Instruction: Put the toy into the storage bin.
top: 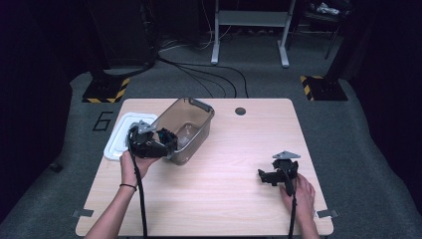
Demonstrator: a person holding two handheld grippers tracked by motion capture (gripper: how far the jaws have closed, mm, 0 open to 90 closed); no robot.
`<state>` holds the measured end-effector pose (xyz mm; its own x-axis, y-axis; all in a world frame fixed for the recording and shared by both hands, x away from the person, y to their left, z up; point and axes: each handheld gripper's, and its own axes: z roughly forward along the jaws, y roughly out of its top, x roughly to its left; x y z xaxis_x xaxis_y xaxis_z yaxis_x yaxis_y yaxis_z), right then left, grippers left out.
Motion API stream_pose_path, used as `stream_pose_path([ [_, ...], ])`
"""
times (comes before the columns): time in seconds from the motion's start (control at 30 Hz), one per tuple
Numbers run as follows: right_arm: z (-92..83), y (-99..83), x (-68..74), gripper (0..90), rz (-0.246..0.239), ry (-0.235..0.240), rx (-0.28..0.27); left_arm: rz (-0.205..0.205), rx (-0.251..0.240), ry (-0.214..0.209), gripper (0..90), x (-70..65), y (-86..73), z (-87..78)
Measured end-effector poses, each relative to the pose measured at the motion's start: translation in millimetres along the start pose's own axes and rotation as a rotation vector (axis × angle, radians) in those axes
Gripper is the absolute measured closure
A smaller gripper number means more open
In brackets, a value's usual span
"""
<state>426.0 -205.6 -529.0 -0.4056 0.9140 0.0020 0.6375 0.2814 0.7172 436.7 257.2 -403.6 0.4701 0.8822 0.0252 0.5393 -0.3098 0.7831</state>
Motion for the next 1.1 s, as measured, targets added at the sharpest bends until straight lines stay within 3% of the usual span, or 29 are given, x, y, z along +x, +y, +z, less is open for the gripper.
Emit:
stream_pose_path([
  [0.57, 0.0, 0.0, 0.0, 0.0, 0.000, 0.000, -0.001, -0.012, -0.007, 0.002, 10.8, 4.8, -9.6, -20.6],
  [0.93, 0.0, 0.0, 0.0, 0.0, 0.000, 0.000, -0.001, -0.032, 0.005, 0.038, 8.5, 20.4, -21.9, -34.2],
  [1.1, 0.0, 0.0, 0.0, 0.0, 0.000, 0.000, -0.001, -0.057, 0.000, 0.033, 8.6, 35.9, -32.2, -35.7],
])
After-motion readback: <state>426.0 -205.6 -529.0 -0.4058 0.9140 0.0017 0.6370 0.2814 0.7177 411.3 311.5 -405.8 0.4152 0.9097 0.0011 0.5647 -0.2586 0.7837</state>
